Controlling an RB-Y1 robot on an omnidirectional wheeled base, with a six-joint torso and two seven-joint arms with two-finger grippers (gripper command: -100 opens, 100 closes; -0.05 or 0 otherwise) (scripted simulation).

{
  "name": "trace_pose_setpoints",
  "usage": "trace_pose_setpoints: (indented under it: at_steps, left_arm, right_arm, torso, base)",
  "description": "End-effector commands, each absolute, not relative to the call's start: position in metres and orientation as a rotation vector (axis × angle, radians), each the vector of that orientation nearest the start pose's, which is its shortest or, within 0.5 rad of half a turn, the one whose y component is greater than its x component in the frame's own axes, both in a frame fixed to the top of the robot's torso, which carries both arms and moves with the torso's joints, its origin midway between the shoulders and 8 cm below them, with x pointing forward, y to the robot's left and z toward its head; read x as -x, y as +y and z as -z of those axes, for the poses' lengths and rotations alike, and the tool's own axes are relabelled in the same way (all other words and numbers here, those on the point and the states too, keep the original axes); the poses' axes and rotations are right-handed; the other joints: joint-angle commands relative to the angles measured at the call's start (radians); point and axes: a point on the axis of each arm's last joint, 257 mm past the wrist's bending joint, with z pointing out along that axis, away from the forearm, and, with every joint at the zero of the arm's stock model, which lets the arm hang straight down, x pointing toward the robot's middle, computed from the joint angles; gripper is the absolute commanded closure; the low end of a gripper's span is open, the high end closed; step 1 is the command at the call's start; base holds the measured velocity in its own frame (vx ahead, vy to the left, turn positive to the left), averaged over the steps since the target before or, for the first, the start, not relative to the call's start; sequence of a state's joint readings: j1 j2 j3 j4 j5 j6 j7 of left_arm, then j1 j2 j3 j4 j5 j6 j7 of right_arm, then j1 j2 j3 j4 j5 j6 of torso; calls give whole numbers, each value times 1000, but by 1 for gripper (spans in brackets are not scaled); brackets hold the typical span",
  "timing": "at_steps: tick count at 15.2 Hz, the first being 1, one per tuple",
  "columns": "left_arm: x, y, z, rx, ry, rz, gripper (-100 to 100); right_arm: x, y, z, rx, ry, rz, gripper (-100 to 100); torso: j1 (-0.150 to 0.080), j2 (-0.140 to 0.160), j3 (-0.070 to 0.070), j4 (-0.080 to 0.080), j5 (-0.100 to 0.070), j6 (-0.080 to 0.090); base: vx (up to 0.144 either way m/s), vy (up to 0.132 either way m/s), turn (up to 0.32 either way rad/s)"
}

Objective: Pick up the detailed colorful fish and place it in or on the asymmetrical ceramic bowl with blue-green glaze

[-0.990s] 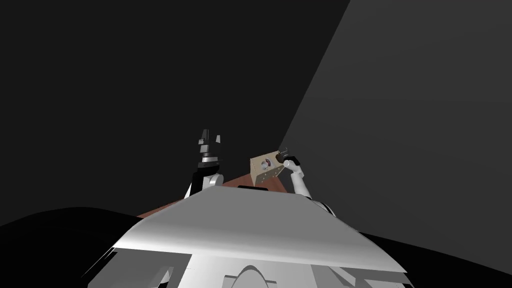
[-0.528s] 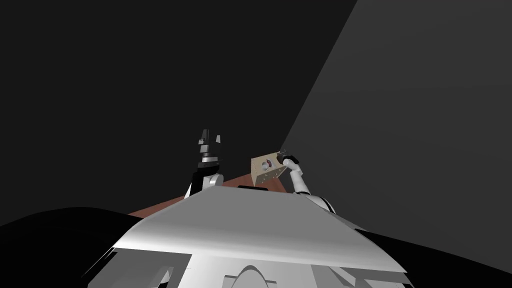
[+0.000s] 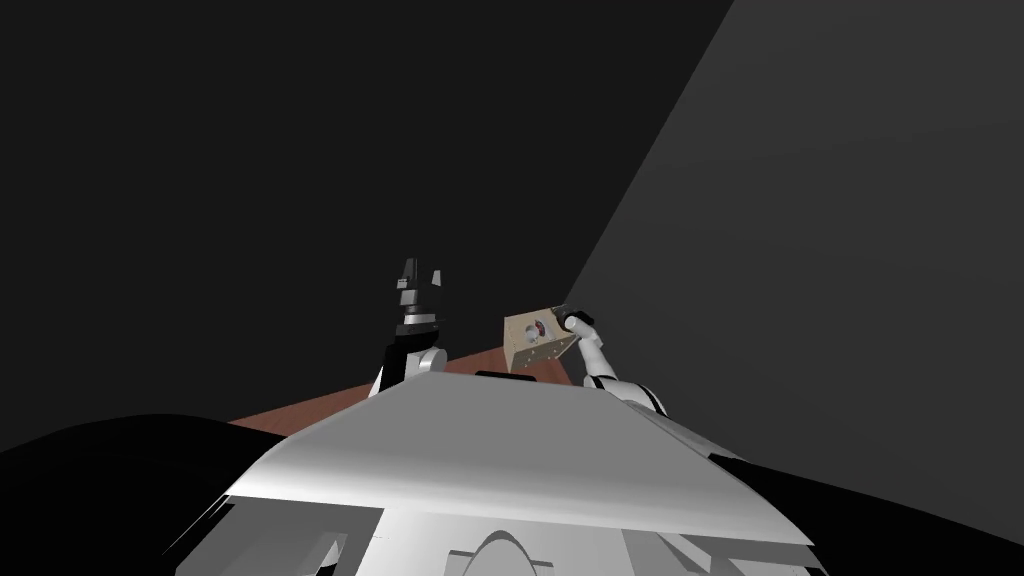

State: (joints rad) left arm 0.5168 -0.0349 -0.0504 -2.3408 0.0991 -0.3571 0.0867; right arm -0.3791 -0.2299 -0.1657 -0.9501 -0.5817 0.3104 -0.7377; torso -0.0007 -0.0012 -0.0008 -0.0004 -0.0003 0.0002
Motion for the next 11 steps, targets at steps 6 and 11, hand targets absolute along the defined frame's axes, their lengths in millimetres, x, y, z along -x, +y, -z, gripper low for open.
trace_pose_setpoints:
  at_steps: [6,11]
  left_arm:
    - [-355,279,-18,862,562,1471,0]
    - [-355,279,-18,862,562,1471,0]
  right_arm:
    - [-586,-320,402,2861,-375,1488,-100]
    - [-575,-313,427,2863,-241,1336,-100]
  torso:
    - [0,0,0,0,0,0]
    - [0,0,0,0,0,0]
  base:
    - [0,-27,95]
    - [-4,-25,95]
